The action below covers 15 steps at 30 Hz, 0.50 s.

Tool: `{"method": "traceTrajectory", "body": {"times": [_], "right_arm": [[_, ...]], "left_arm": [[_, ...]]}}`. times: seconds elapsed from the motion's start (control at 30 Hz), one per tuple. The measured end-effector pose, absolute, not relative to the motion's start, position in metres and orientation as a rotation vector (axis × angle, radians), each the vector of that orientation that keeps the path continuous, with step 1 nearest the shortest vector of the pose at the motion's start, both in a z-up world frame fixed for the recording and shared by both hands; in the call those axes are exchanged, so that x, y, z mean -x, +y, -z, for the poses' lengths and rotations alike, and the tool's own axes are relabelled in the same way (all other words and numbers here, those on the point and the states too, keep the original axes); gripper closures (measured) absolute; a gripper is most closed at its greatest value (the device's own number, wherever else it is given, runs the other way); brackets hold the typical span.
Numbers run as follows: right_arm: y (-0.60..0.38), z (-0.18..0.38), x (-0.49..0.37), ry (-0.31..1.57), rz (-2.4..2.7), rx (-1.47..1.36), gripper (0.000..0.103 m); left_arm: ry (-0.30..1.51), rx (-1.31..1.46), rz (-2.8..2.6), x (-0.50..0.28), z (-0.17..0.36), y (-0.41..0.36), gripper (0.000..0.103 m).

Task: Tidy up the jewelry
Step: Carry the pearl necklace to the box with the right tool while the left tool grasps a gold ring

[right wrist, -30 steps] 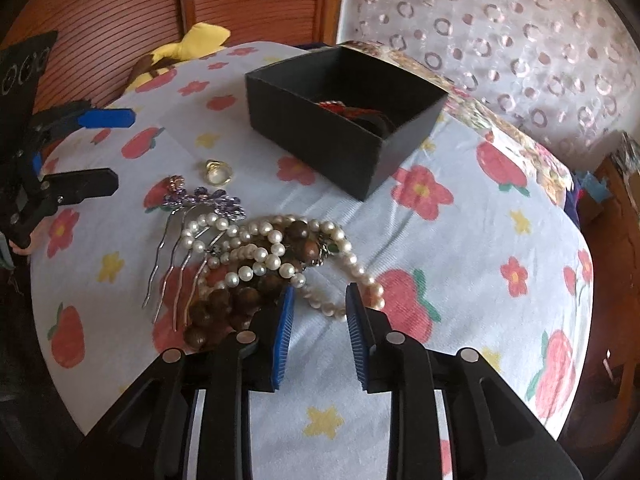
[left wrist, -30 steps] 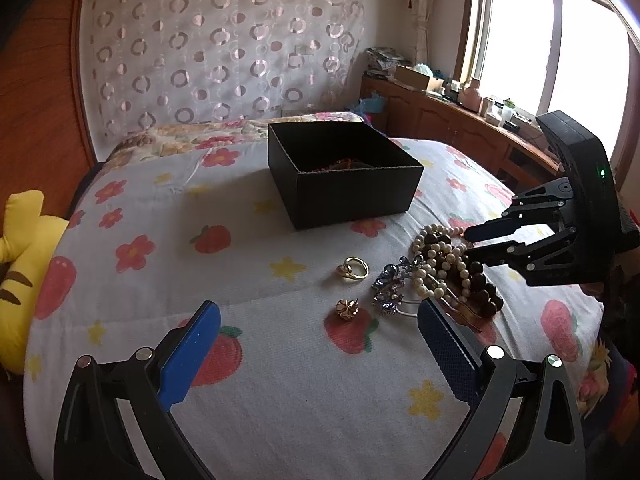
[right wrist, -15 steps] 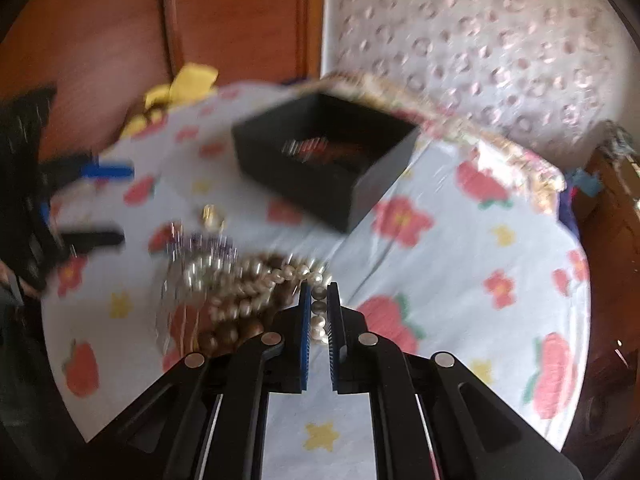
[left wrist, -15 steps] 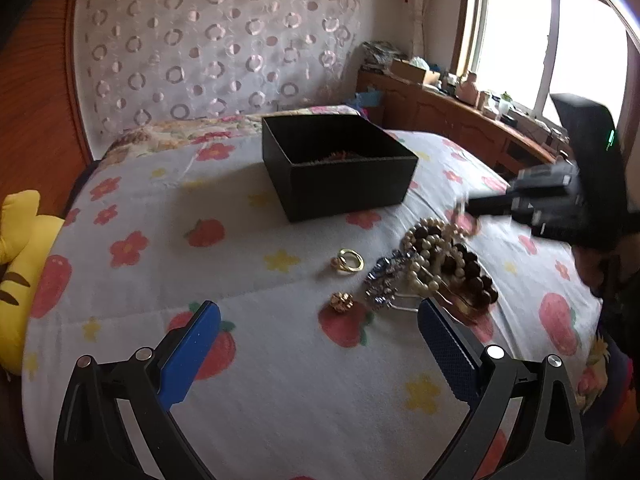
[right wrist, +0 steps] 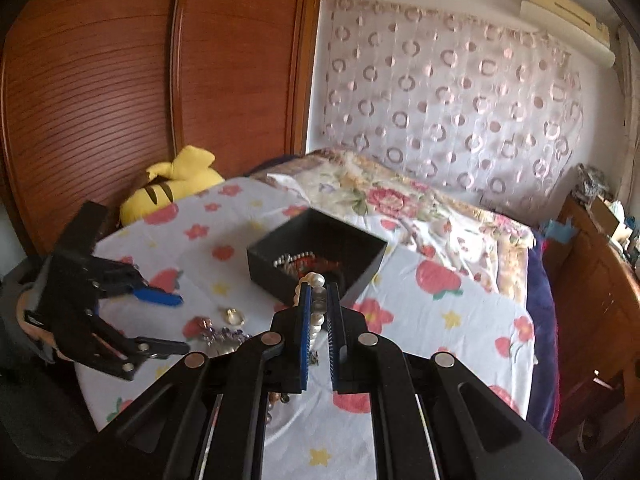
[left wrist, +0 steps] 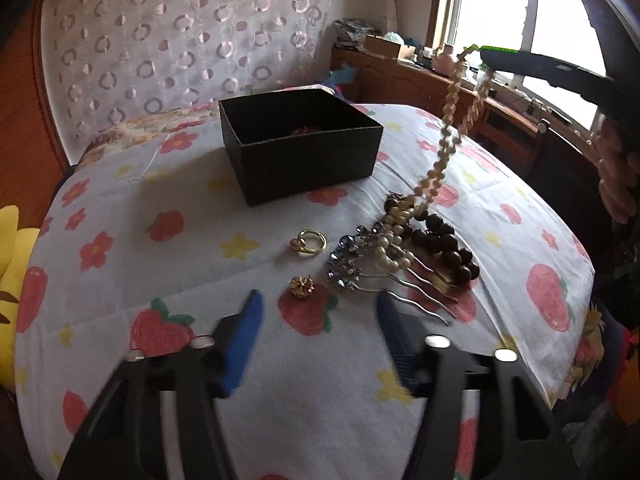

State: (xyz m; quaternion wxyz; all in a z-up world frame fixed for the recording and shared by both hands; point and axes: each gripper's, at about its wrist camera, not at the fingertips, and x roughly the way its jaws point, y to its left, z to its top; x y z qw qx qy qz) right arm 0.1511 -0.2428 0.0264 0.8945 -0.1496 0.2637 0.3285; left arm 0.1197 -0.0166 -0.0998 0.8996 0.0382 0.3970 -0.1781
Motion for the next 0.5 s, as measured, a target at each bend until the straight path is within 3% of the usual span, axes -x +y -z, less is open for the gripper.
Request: {"method": "traceTrajectory", "body": {"times": [0.07, 0.27, 0.5], "right_arm": [[-0.245, -0.035, -0.15, 0.528, -0.676, 0.303, 0.094], [-0.249, -0.053, -0.147, 0.485, -0.658, 0.288, 0.094], [-0.252, -0.075, -0.144, 0.437, -0.651, 0.274, 0.094]], "left_arm": [[0.829, -0.074, 0.37, -0.125, 0.099, -0.016, 0.067], [0.871, -0.074, 0.36, -0.14, 0.108, -0.014, 0.081], [0.871, -0.086, 0.358, -0.146, 0.111, -0.018, 0.085]]}}
